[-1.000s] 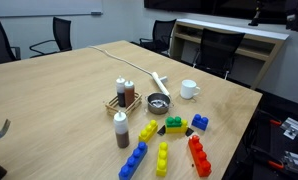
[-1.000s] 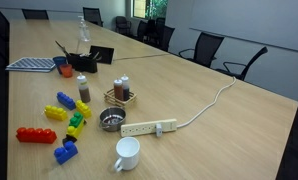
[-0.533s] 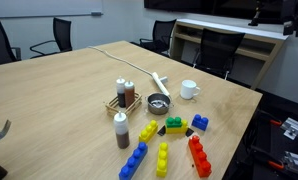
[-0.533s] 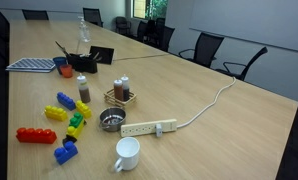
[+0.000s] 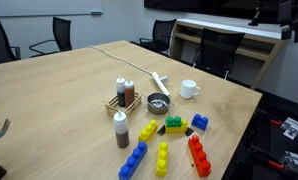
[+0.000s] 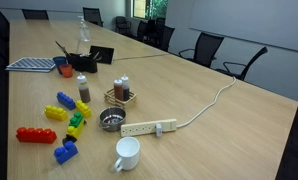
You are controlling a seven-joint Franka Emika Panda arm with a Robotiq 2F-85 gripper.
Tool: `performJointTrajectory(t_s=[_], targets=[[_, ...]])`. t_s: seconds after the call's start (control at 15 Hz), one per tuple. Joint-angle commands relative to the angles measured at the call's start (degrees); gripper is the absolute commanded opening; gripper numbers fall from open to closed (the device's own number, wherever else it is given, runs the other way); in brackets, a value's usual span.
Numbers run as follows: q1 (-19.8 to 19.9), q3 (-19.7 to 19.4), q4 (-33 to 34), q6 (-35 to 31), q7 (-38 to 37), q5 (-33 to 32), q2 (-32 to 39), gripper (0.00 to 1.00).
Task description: Pick up the orange object and put it on the right side of the table
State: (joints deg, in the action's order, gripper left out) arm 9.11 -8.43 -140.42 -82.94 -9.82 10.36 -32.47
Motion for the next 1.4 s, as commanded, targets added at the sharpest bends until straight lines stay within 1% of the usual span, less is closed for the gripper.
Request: performJointTrajectory(t_s=[0.0, 0.13, 0.2, 0.33, 0.4, 0.53, 0.93, 1.13, 1.33], targets=[[-0.24, 3.18, -2.82, -3.36, -6.15, 8.57, 5.23, 1.00], [-1.37, 6.24, -5.32, -9.39, -10.42, 13.31, 8.57, 1.00], [-2.14, 7.69, -6.41, -13.46, -11.96, 14.86, 9.94, 1.00], [-3.77, 10.04, -7.31, -19.50, -14.00, 15.24, 11.94, 1.00], [-3.84, 8.83, -6.88, -16.70, -12.04, 14.25, 11.91, 1.00], [-4.46, 9.26, -6.90, -17.59, -12.42, 14.19, 13.02, 1.00], [-4.24, 8.67, -6.89, -17.47, -12.36, 14.19, 12.47, 1.00], [-6.26, 11.65, -7.42, -22.00, -14.03, 14.18, 14.40, 1.00], [-9.80, 16.57, -8.46, -29.63, -18.62, 12.81, 17.38, 1.00]])
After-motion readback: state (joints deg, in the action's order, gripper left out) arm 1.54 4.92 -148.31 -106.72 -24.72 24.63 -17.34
